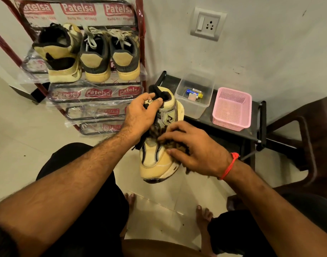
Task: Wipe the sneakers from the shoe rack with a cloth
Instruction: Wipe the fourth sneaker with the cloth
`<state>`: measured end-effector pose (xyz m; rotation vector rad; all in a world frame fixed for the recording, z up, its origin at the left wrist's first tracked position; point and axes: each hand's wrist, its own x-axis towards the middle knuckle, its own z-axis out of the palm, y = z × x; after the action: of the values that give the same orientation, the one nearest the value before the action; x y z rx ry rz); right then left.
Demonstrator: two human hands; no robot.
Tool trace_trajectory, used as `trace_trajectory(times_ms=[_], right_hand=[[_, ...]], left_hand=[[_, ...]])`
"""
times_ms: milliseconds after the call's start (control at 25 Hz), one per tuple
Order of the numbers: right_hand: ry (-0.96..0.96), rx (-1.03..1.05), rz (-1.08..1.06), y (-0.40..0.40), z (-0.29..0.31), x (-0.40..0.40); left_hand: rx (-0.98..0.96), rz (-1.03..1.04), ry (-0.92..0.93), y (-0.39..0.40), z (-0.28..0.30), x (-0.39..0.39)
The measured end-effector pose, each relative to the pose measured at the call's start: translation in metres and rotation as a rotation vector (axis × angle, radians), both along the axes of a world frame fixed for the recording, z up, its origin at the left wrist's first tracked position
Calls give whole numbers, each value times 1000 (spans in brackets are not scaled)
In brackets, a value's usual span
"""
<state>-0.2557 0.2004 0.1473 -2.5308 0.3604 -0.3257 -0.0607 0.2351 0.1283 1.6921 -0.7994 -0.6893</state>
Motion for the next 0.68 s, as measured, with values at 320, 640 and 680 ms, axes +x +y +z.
trace_trajectory(times_ms=[320, 640, 680], right_hand=[[-249, -211, -387, -56, -3, -11], [-94, -181, 435, 41, -9, 13], [-123, -215, 366, 26, -8, 10]], left_hand=[[-110, -348, -36, 0, 0, -16], [-97, -107, 15, -4, 7, -5], [-91, -122, 9, -3, 8, -6]])
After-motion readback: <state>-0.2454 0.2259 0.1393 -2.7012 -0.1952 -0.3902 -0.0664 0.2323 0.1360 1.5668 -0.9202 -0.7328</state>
